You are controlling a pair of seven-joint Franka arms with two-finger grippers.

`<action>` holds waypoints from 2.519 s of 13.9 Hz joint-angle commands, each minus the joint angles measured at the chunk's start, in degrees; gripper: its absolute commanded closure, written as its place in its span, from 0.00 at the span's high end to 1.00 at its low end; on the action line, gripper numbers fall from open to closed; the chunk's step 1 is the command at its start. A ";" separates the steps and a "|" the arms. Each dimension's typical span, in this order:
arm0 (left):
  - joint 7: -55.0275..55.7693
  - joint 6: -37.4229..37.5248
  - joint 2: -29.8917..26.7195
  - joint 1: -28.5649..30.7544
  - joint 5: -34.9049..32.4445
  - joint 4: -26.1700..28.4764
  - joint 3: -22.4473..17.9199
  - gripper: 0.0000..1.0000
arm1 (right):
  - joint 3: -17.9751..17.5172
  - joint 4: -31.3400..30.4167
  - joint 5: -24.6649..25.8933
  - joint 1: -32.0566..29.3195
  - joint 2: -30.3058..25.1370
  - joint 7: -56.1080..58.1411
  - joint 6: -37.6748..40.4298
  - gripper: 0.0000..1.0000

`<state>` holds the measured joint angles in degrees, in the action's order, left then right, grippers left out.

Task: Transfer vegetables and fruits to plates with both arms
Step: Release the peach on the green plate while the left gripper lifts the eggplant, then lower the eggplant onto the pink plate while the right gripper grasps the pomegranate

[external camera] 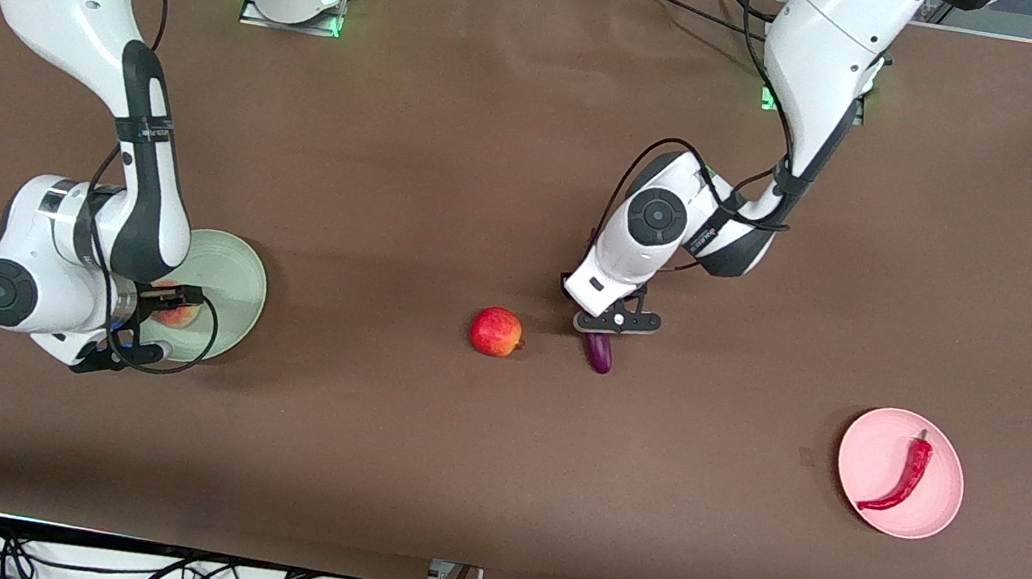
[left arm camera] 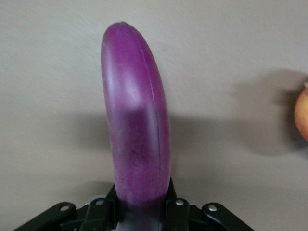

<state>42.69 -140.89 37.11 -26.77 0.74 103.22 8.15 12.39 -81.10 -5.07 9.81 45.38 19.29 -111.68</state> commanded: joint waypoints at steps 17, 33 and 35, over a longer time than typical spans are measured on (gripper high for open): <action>-59.20 30.53 5.78 34.50 -11.11 -26.85 -2.43 0.00 | -5.17 5.07 -1.17 30.26 -3.46 -54.34 -12.21 0.99; -61.59 29.09 3.43 36.97 -8.58 -26.67 -2.61 1.00 | -6.24 4.81 -0.29 33.69 6.74 -58.58 -34.92 0.99; -61.06 30.59 -0.35 37.14 -7.51 -26.67 -2.61 1.00 | -6.24 4.72 -0.38 33.69 7.09 -58.67 -35.27 0.99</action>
<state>-18.26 -112.82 41.63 9.47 -8.26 75.69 4.78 6.07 -77.47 -5.90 43.32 51.41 -38.52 -146.05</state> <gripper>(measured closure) 0.000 0.004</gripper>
